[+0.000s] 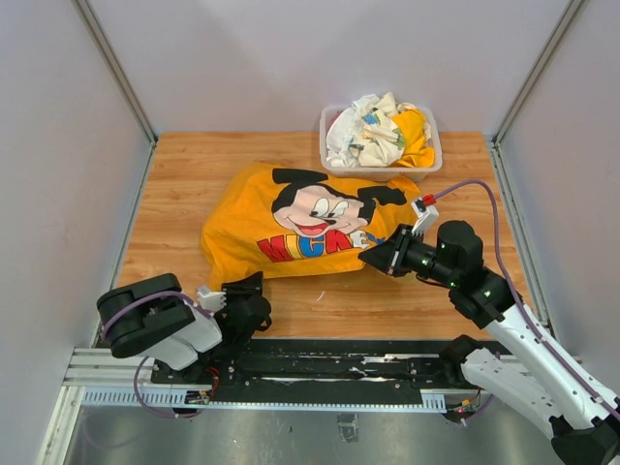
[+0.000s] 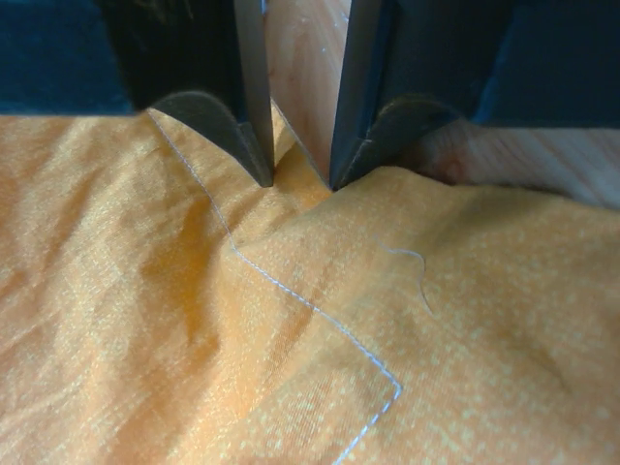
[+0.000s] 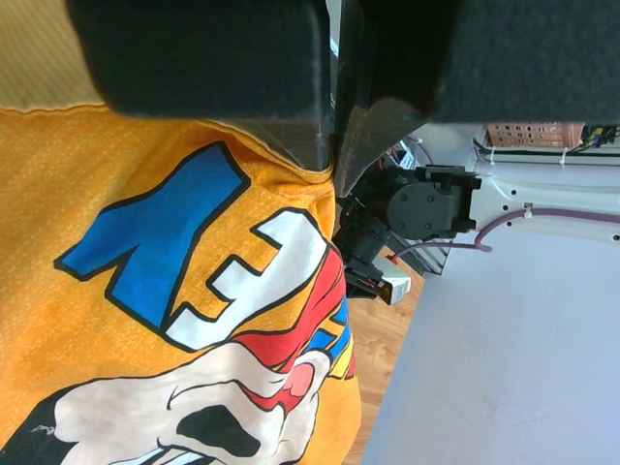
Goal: Put the pillow into the pillowcase
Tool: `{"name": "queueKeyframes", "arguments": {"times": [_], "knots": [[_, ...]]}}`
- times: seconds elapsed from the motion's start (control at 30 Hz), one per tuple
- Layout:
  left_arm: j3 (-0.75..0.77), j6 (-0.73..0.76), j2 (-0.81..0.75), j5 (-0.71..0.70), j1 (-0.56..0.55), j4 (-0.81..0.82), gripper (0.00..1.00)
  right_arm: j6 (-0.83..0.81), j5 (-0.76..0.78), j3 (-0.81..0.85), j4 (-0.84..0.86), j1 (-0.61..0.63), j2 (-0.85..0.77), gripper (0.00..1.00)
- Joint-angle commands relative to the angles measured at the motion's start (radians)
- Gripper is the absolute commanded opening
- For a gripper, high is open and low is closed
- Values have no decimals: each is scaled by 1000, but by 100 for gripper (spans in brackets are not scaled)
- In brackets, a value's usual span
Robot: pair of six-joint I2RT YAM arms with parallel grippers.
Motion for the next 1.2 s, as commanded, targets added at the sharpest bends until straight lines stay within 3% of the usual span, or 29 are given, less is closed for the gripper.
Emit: {"name": "queueKeyframes", "arguments": {"times": [0.0, 0.1, 0.27, 0.43, 0.53, 0.63, 0.8, 0.93, 1.17], "knots": [[-57, -52, 83, -22, 1, 51, 35, -15, 1, -1, 45, -8, -20, 1], [-76, -13, 113, -28, 4, 145, 25, -15, 3, -9, 47, -8, -19, 1], [-78, 2, 92, -8, 6, 139, 1, -12, -1, -23, 57, -8, -9, 1], [-66, 55, -41, 4, 6, 53, 0, -13, 3, -26, 57, -8, -11, 1], [-32, 93, -212, 26, 4, -128, 0, -9, 3, -28, 56, -8, -15, 1], [37, 93, -427, 32, -6, -492, 0, -9, 6, -27, 52, -8, -22, 1], [89, 124, -730, 26, -8, -823, 0, -10, 16, -26, 54, -8, -26, 1], [203, 123, -840, 37, -8, -1078, 0, -26, 29, -13, 47, -8, -20, 1], [422, 195, -927, 14, -8, -1343, 0, -81, 98, 42, -5, -9, -19, 1]]}}
